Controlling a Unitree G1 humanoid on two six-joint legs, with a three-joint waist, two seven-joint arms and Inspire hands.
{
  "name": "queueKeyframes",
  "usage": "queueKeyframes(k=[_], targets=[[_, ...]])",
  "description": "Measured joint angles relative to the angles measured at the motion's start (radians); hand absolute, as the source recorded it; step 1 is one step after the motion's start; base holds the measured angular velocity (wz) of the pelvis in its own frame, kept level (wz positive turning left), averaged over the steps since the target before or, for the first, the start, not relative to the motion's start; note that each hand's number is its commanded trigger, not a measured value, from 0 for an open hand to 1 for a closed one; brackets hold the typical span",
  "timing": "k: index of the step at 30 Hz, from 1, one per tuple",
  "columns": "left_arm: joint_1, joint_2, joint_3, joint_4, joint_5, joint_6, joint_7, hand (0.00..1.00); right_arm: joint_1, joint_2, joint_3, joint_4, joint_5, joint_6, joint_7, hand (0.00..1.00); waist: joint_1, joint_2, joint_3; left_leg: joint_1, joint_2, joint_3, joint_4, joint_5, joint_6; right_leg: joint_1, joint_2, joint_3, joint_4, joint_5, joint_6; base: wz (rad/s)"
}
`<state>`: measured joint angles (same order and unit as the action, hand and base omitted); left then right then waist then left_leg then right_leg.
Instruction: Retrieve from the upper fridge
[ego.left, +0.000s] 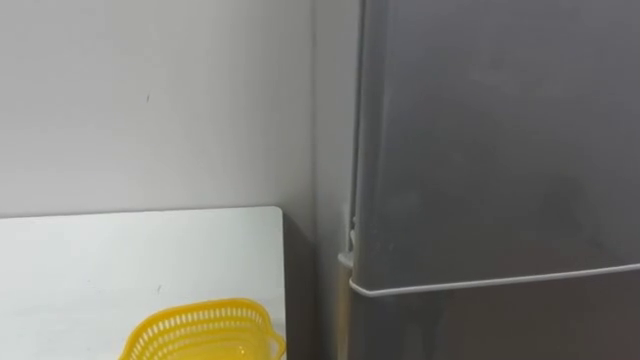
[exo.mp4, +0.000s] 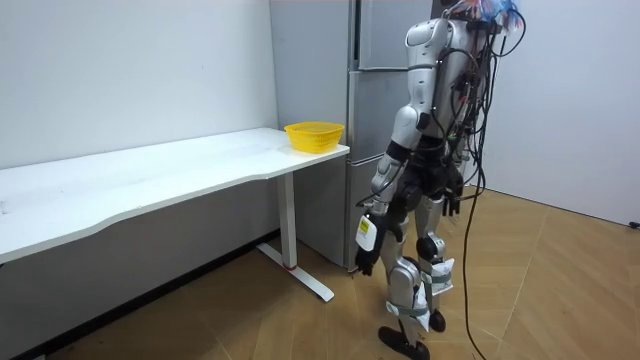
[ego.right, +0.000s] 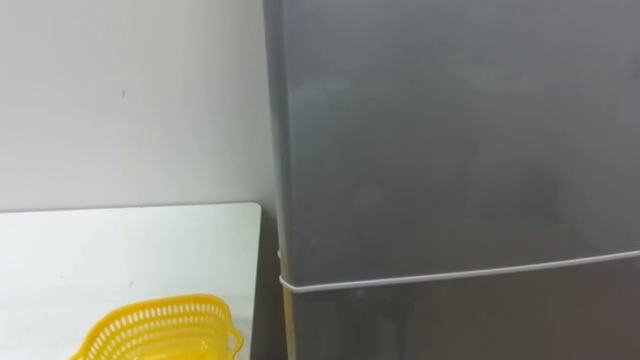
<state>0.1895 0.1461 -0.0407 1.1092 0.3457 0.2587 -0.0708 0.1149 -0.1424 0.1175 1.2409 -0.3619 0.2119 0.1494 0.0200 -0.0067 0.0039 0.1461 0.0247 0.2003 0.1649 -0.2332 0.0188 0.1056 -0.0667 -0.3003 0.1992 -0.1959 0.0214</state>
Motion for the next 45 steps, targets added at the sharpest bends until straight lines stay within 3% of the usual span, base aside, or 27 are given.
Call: queueKeyframes(k=[6, 11, 15, 18, 23, 26, 28, 31, 34, 38, 42, 45], targets=[[0.001, -0.009, 0.08, 0.002, -0.059, -0.002, 0.067, 0.0, 0.001, 0.0, -0.014, 0.015, 0.018, 0.0, -0.006, 0.0, -0.003, 0.004, 0.0, 0.014, 0.0, -0.011, -0.004, -0.002, -0.002, 0.014, 0.002, -0.004, -0.013, -0.001, 0.001, 0.03], [0.014, -0.035, 0.161, 0.012, -0.153, -0.005, 0.127, 0.0, 0.001, 0.007, -0.014, 0.048, 0.02, 0.009, -0.019, 0.0, 0.007, 0.001, -0.0007, 0.022, 0.0, -0.01, -0.008, -0.006, -0.002, 0.021, 0.002, -0.006, -0.012, -0.004, 0.001, 0.0], [0.02, -0.048, 0.226, 0.011, -0.331, -0.009, 0.201, 0.0, 0.004, 0.008, -0.016, 0.049, 0.02, 0.01, -0.027, 0.0, 0.013, 0.002, -0.0012, 0.022, 0.0, -0.011, -0.01, -0.006, -0.002, 0.022, 0.002, -0.008, -0.011, -0.004, 0.002, 0.0], [0.019, -0.051, 0.275, -0.004, -0.473, -0.032, 0.261, 0.0, 0.002, 0.008, -0.029, 0.043, 0.02, 0.007, -0.029, 0.0, 0.015, 0.004, -0.0016, 0.024, 0.0, -0.011, -0.011, -0.006, -0.002, 0.022, 0.002, -0.009, -0.01, -0.004, 0.002, 0.0], [0.011, -0.057, 0.376, -0.071, -0.697, -0.109, 0.369, 0.0, 0.004, 0.008, -0.072, 0.043, 0.022, -0.009, -0.05, 0.0, 0.017, 0.005, -0.0011, 0.03, 0.0, -0.01, -0.013, -0.006, -0.002, 0.026, 0.003, -0.009, -0.008, -0.004, 0.002, 0.0], [0.015, -0.059, 0.382, -0.176, -0.797, -0.133, 0.44, 0.0, 0.005, 0.009, -0.072, 0.043, 0.022, -0.018, -0.066, 0.0, 0.017, 0.01, -0.0033, 0.033, 0.001, -0.01, -0.018, -0.006, -0.003, 0.032, 0.004, -0.008, -0.01, -0.003, 0.002, 0.0], [0.014, -0.06, 0.394, -0.303, -0.84, -0.16, 0.515, 0.0, 0.003, 0.009, -0.084, 0.036, 0.018, -0.036, -0.071, 0.0, 0.017, 0.011, -0.0053, 0.029, 0.001, -0.009, -0.02, -0.006, -0.003, 0.022, 0.007, -0.007, -0.007, -0.003, 0.001, 0.0], [0.01, -0.054, 0.391, -0.439, -0.845, -0.252, 0.597, 0.0, 0.006, 0.006, -0.09, 0.01, 0.011, -0.063, -0.084, 0.0, 0.018, 0.013, -0.0058, 0.02, 0.001, -0.006, -0.019, -0.006, -0.003, 0.009, 0.009, -0.004, 0.006, -0.003, 0.001, -0.06], [0.003, -0.051, 0.389, -0.509, -0.845, -0.31, 0.656, 0.0, 0.009, 0.005, -0.09, 0.003, 0.006, -0.085, -0.085, 0.0, 0.018, 0.017, -0.0074, 0.021, 0.001, 0.001, -0.021, -0.006, -0.003, 0.001, 0.009, -0.003, 0.007, -0.003, 0.001, -0.08], [0.027, -0.052, 0.39, -0.632, -0.846, -0.326, 0.733, 0.0, 0.047, 0.004, -0.102, -0.041, 0.007, -0.108, -0.085, 0.0, 0.017, 0.015, -0.0082, 0.024, 0.001, 0.001, -0.021, -0.006, -0.003, 0.0, 0.009, 0.0, 0.006, -0.003, 0.001, -0.01], [0.024, -0.048, 0.393, -0.747, -0.843, -0.378, 0.81, 0.0, 0.064, 0.005, -0.102, -0.046, 0.009, -0.12, -0.094, 0.0, 0.03, 0.019, -0.0087, 0.033, 0.0, 0.001, -0.02, -0.006, -0.003, 0.003, 0.01, 0.016, 0.005, -0.003, 0.001, -0.06], [0.024, -0.046, 0.393, -0.773, -0.842, -0.376, 0.849, 0.0, 0.081, 0.01, -0.104, -0.052, 0.009, -0.134, -0.092, 0.0, 0.035, 0.015, -0.0067, 0.04, 0.002, -0.001, -0.017, -0.006, -0.003, 0.013, 0.01, 0.009, 0.004, -0.003, 0.001, -0.01]])
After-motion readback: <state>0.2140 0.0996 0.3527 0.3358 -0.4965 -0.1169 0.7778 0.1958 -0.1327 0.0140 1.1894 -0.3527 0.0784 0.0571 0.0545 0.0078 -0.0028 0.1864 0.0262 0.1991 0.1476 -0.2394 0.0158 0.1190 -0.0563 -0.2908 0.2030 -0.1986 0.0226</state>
